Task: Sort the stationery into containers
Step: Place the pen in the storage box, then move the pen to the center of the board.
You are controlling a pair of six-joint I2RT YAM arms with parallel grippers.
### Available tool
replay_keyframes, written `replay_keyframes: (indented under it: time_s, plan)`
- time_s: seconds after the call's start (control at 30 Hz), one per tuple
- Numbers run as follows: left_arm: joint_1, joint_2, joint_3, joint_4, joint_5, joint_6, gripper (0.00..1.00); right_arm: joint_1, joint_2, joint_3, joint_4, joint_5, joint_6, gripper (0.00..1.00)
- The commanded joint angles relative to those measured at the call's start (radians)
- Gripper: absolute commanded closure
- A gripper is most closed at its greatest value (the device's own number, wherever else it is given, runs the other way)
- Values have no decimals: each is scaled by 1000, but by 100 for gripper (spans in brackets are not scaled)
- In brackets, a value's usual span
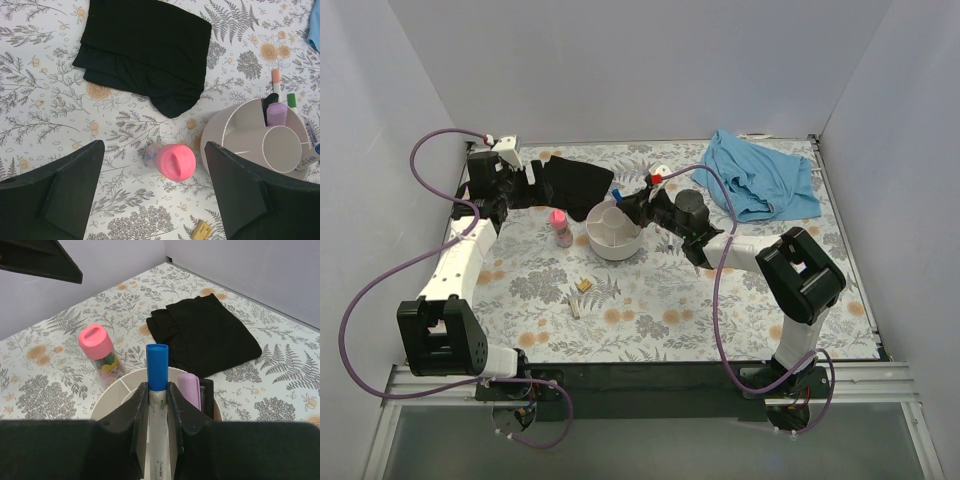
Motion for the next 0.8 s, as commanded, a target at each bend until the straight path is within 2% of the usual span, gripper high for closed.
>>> replay_keyframes:
  time_s: [0.0,0.17,0.3,0.4,0.5,0.53,0.57,0.6,0.7,0.77]
  plan:
    - [-4,-43,-12,15,-2,-2,18,6,-45,-22,47,21,-19,77]
    - [-4,-51,-17,13,1,1,18,4,-61,-28,47,10,-32,58]
    - [-4,-54,-21,21,4,-2,18,6,-96,-25,17,26,-50,53]
    - [-4,-58,-9,22,4,-3,18,-2,-149,-11,-58,71,-73,55]
    - [-4,-62,20,22,-2,1,18,-66,-171,96,-331,159,23,57]
    - [-2,-63,26,25,-5,4,18,-125,-167,163,-421,159,125,51]
    - [-4,-65,31,27,-11,6,17,-153,-156,198,-604,127,157,41]
    - [-4,-71,34,29,-22,-2,13,-179,-119,232,-685,98,174,40]
    - [-4,-84,25,41,-63,-49,13,-259,-40,324,-961,24,174,43]
    - [-4,-118,11,61,-66,-62,12,-290,3,425,-1093,65,137,42]
